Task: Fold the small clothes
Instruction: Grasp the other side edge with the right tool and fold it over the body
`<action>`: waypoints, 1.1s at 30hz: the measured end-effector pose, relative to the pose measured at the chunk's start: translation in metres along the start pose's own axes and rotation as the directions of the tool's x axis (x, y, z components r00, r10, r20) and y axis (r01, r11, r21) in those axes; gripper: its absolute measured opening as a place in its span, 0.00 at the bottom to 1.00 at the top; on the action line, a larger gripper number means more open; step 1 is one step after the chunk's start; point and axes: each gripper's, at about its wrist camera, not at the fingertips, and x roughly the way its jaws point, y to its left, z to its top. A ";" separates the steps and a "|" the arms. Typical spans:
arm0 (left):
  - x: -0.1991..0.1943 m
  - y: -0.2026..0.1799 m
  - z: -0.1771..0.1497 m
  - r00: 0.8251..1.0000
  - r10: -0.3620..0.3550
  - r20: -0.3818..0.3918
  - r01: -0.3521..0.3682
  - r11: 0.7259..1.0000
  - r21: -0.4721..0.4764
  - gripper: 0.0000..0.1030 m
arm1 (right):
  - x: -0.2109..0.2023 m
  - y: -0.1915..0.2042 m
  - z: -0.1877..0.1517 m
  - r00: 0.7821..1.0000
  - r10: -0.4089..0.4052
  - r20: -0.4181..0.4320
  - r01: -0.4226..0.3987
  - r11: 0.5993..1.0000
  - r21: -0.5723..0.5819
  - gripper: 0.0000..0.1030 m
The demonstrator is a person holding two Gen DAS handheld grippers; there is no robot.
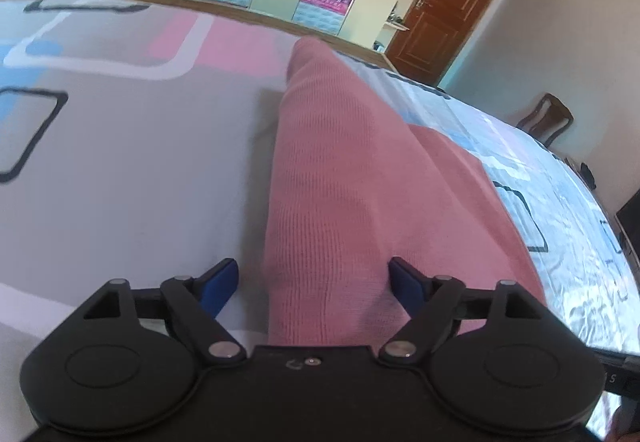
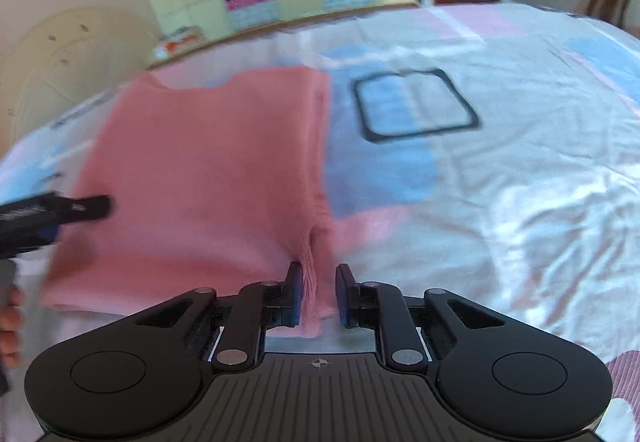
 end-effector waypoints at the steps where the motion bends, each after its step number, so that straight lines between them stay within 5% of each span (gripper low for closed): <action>1: -0.002 -0.001 0.001 1.000 -0.001 -0.001 0.001 1.000 0.001 0.78 | -0.001 -0.005 -0.001 1.000 0.016 -0.002 -0.016 0.999 0.033 0.16; 7: -0.023 -0.003 0.020 0.999 -0.026 0.042 0.026 1.000 0.008 0.76 | -0.024 -0.005 0.020 0.996 0.072 0.048 -0.074 0.996 0.046 0.21; 9: -0.021 -0.003 0.033 0.998 -0.038 0.044 0.038 0.999 -0.005 0.76 | -0.025 -0.003 0.037 0.992 0.094 0.087 -0.099 0.993 0.058 0.48; 10: -0.018 -0.004 0.039 0.998 -0.040 0.045 0.040 0.999 -0.014 0.76 | -0.022 -0.002 0.047 0.990 0.099 0.100 -0.106 0.992 0.066 0.51; 22: 0.044 0.006 0.084 0.999 -0.031 0.029 0.033 0.996 -0.081 0.73 | 0.082 -0.004 0.130 0.995 0.081 0.058 -0.089 0.986 0.144 0.51; 23: 0.046 0.007 0.085 0.999 -0.031 0.031 0.033 0.996 -0.079 0.73 | 0.088 -0.005 0.132 0.994 0.089 0.057 -0.097 0.985 0.146 0.50; 27: 0.058 0.007 0.087 0.999 -0.026 0.029 0.028 0.997 -0.074 0.68 | 0.103 0.003 0.135 0.994 0.092 0.052 -0.096 0.991 0.093 0.17; 30: 0.062 0.007 0.087 0.999 -0.032 0.044 0.035 0.997 -0.071 0.56 | 0.104 0.010 0.133 0.994 0.069 0.082 -0.070 0.997 0.019 0.06; 33: 0.058 -0.001 0.088 0.995 -0.022 0.095 0.026 0.999 -0.041 0.50 | 0.079 0.013 0.129 0.976 0.042 0.215 -0.038 0.999 -0.019 0.06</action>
